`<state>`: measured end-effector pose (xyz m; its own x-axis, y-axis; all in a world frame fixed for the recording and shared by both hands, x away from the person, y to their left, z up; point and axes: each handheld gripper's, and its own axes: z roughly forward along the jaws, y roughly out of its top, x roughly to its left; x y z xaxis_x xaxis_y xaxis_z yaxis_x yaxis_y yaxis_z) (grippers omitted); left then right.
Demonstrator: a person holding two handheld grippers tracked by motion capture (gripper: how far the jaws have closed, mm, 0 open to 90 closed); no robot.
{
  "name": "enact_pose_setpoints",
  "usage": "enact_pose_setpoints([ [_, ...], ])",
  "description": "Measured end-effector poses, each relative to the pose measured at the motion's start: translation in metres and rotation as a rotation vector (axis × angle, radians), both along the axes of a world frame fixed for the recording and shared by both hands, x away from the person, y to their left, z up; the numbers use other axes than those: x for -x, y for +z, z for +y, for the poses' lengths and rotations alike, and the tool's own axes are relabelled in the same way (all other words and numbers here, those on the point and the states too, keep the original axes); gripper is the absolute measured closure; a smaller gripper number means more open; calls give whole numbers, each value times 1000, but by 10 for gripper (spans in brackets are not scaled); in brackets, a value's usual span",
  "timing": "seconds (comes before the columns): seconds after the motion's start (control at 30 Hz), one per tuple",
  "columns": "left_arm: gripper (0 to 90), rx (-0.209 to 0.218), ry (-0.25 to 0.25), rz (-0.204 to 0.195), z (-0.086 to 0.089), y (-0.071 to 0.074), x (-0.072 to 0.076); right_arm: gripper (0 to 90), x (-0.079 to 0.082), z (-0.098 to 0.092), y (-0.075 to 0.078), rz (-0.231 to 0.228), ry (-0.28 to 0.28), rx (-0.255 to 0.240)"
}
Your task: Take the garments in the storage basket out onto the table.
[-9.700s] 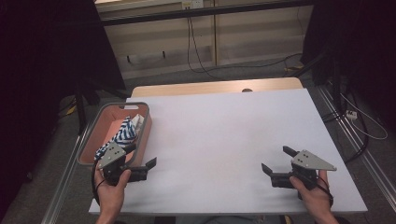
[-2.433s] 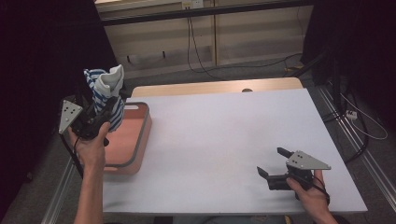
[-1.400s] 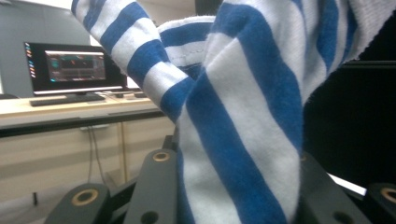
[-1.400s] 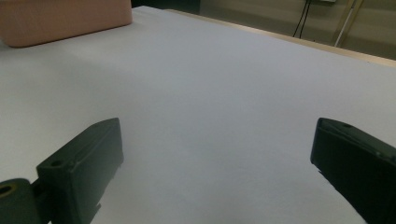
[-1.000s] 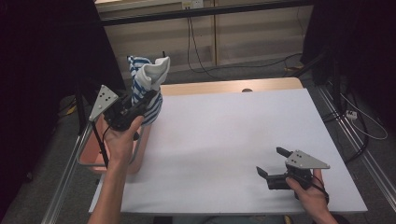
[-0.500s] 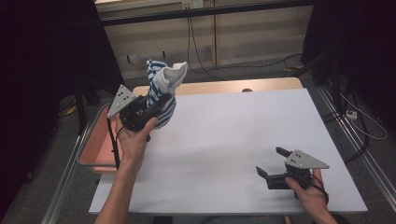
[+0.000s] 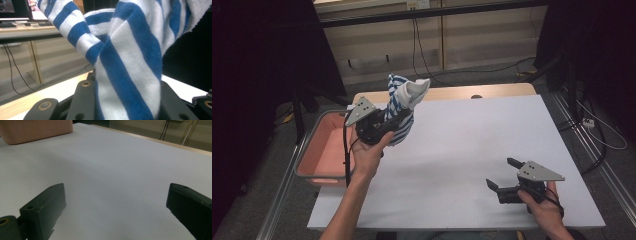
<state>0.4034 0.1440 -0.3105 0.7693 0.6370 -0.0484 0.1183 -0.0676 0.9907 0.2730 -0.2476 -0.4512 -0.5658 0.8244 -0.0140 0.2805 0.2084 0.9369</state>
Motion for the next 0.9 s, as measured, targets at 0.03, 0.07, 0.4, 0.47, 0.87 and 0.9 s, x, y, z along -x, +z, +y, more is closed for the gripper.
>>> enact_pose_setpoints([
  [0.03,697,0,0,0,0,0,0,21,0,0,0,0,0,0],
  [0.07,697,-5,-9,10,-6,-3,1,21,0,0,0,0,0,0],
  [0.4,694,-55,-38,47,-19,-15,-1,21,0,0,0,0,2,-1],
  [0.47,695,-70,-43,63,-23,-21,-2,21,1,0,0,-1,4,-1],
  [0.87,688,-154,-102,114,-51,-46,-6,21,1,0,0,-1,8,-1],
  [0.9,688,-154,-102,114,-51,-46,-6,21,1,0,0,-1,8,-1],
])
